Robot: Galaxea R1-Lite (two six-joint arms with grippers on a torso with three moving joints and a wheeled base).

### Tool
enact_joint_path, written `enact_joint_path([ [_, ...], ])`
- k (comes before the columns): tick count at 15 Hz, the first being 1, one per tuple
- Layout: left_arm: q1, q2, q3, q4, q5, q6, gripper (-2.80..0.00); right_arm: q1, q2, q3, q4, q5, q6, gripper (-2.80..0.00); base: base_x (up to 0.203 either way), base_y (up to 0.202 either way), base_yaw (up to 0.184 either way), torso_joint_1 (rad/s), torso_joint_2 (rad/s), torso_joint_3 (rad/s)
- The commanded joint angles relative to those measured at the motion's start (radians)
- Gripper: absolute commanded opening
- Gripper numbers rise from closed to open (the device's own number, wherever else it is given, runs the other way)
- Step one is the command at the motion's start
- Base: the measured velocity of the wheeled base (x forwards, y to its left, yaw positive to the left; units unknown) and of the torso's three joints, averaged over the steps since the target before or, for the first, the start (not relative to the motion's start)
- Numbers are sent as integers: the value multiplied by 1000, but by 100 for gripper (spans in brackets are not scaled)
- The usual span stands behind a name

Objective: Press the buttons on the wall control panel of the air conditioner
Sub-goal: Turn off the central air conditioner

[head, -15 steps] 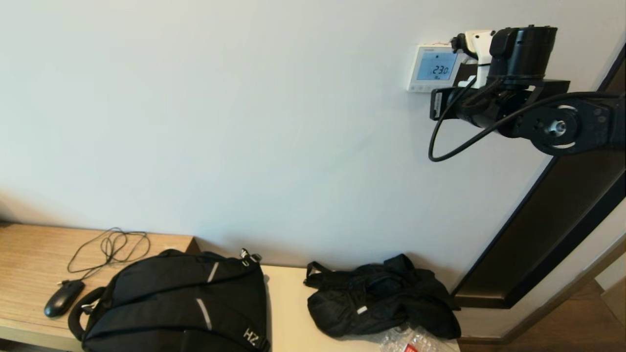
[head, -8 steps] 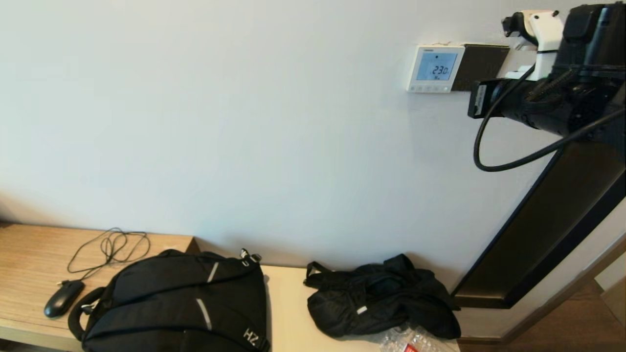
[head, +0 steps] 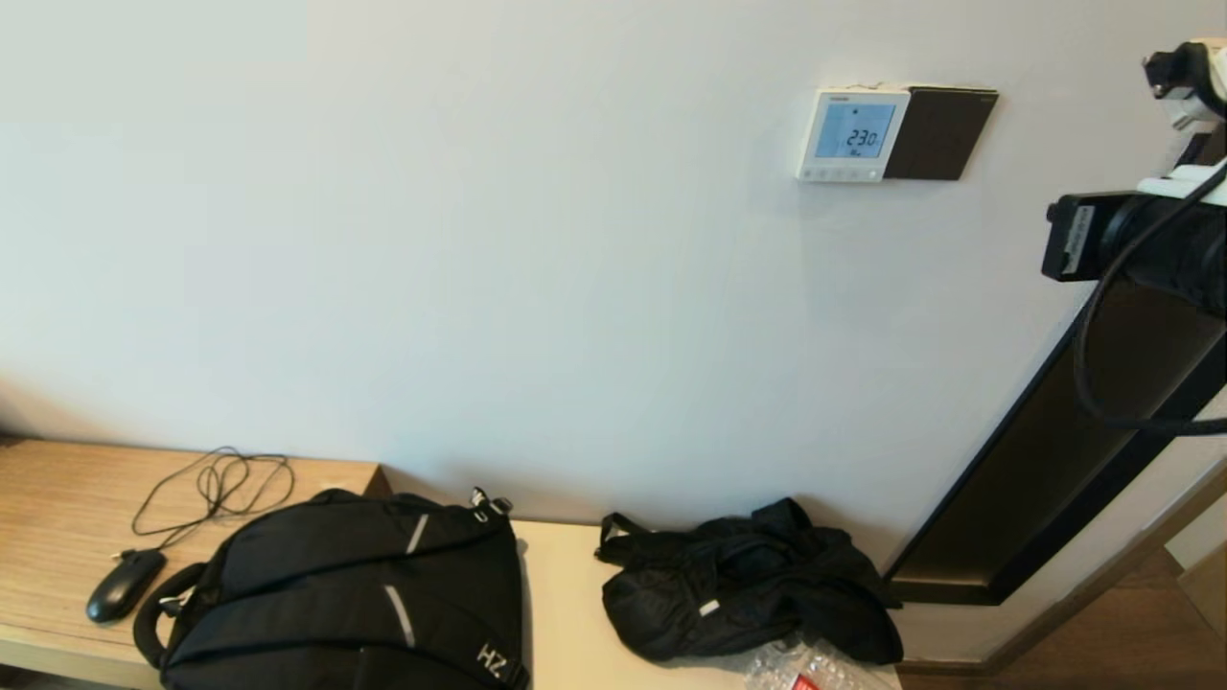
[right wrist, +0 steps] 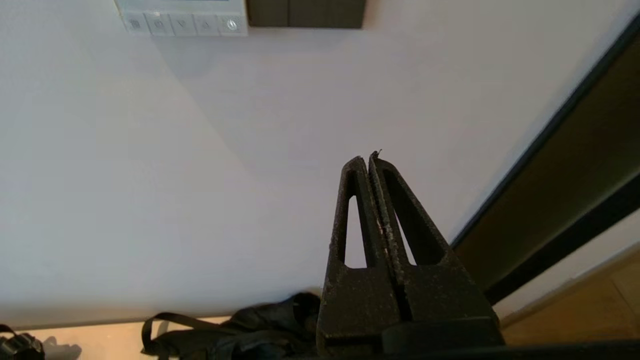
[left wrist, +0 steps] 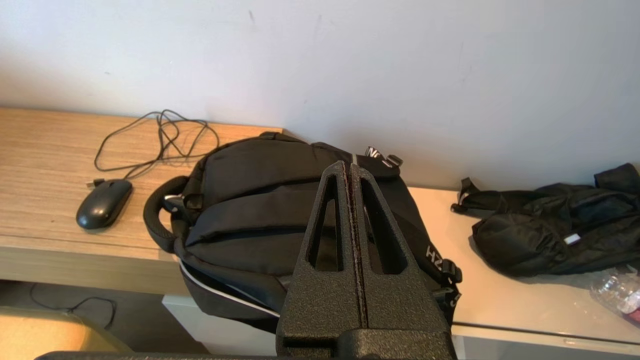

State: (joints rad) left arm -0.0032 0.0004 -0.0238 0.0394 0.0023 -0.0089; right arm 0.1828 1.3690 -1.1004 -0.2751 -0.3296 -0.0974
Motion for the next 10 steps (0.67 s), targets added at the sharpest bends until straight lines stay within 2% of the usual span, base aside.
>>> enact_joint_path([
  [1, 0, 0, 1, 1, 1, 0, -280, -2, -109, 95, -3, -2, -1, -280, 0, 0, 0, 0, 0, 0],
  [6, 0, 0, 1, 1, 1, 0, -280, -27, -265, 335, -3, 17, 11, -280, 0, 0, 0, 0, 0, 0],
  [10, 0, 0, 0, 1, 1, 1, -280, -57, -418, 555, 6, 62, 61, -280, 0, 0, 0, 0, 0, 0],
])
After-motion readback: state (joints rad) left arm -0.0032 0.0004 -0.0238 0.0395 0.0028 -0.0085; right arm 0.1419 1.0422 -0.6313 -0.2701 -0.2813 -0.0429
